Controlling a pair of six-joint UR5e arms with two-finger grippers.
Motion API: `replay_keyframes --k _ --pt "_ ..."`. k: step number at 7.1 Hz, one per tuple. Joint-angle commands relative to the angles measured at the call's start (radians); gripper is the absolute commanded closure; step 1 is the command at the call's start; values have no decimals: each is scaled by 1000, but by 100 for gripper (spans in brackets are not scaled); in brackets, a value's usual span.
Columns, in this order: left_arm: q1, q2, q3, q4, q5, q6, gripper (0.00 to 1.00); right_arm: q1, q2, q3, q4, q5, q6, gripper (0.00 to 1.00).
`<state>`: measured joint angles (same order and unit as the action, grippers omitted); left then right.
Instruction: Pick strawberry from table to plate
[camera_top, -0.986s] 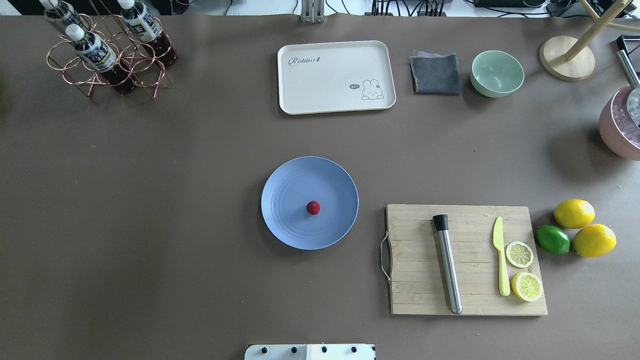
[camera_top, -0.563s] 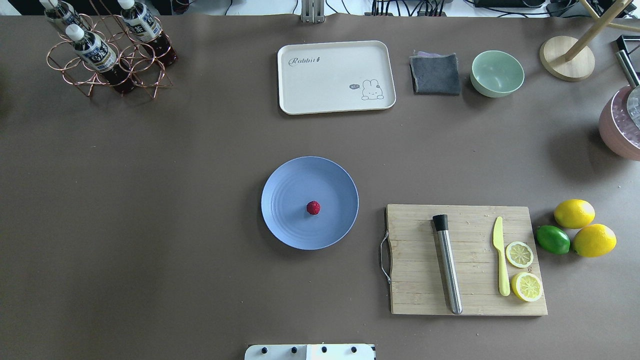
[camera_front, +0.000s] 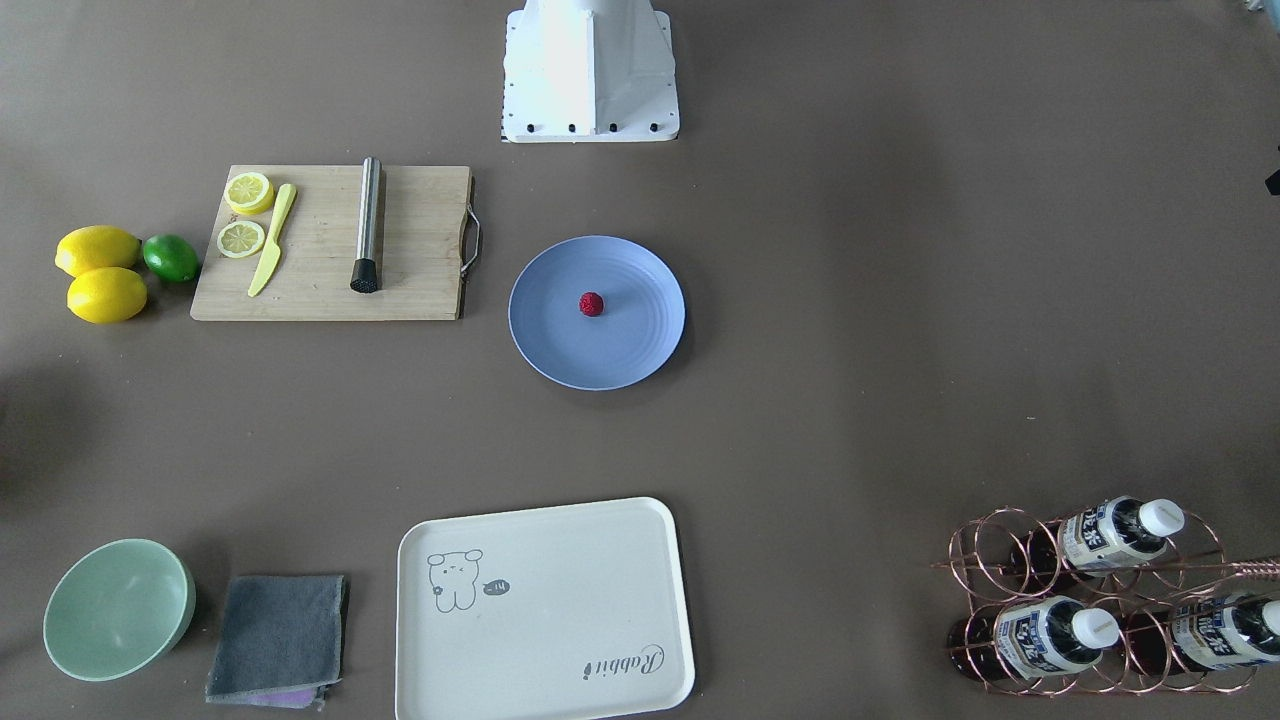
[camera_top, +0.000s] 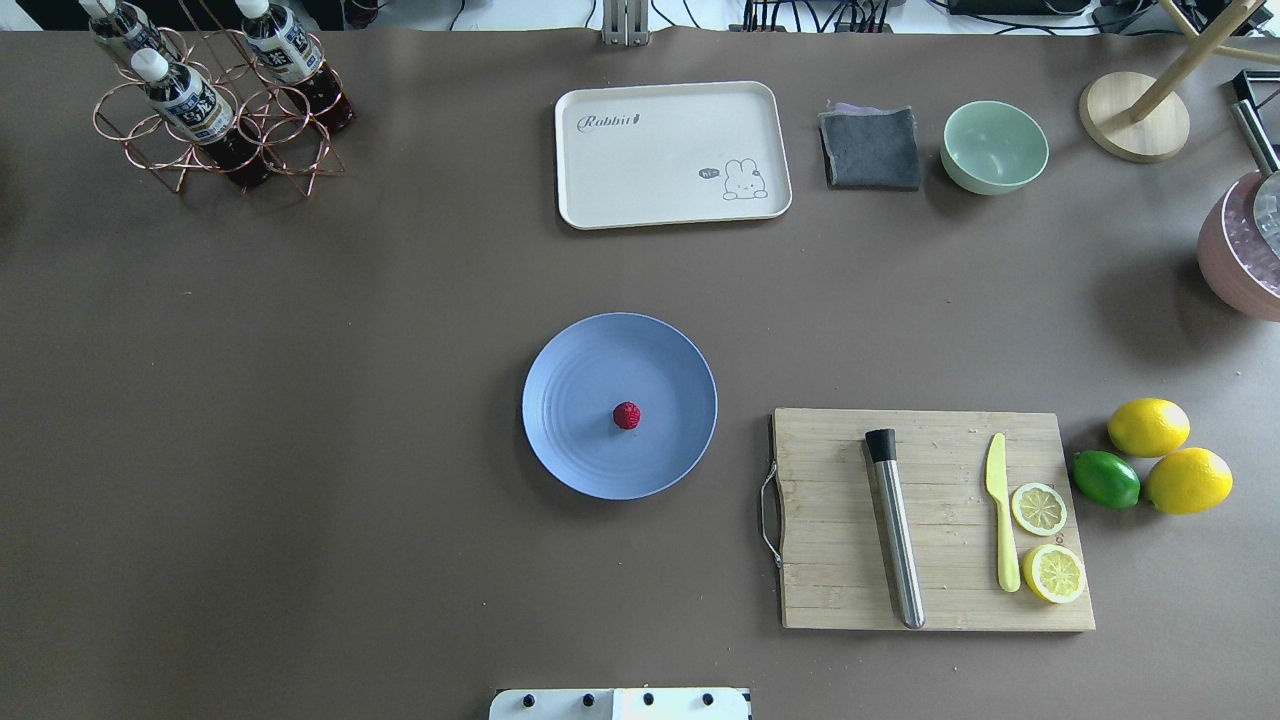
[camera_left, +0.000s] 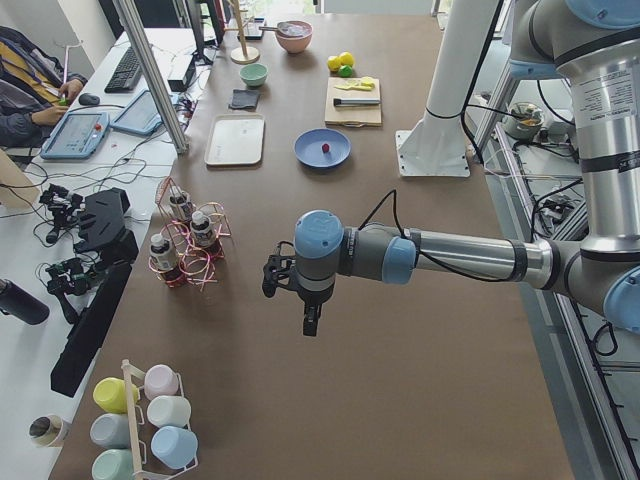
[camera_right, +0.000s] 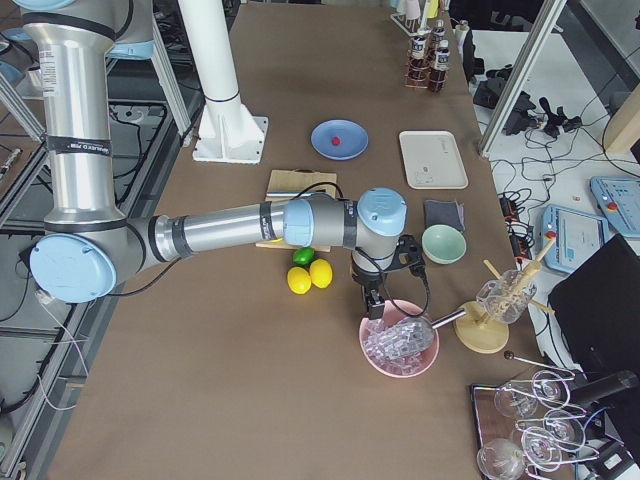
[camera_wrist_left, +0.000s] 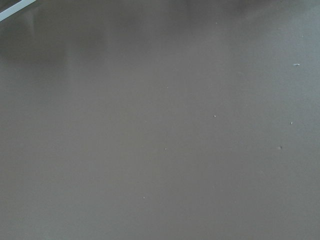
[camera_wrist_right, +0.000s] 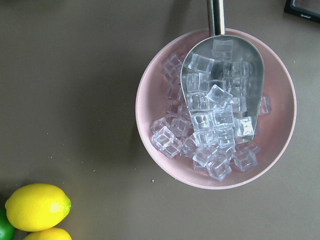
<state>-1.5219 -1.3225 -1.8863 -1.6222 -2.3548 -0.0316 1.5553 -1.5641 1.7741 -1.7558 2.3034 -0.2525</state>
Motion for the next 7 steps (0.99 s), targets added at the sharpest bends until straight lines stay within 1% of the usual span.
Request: replay_keyframes --k 1,5,7 --pt "-6 3 10 34 3 94 3 0 -2 4 1 -15 1 0" --pt "-20 -3 19 36 2 93 3 17 -13 15 6 -16 1 0" --pt "-17 -10 42 36 2 91 3 22 -14 19 7 -16 -1 0"
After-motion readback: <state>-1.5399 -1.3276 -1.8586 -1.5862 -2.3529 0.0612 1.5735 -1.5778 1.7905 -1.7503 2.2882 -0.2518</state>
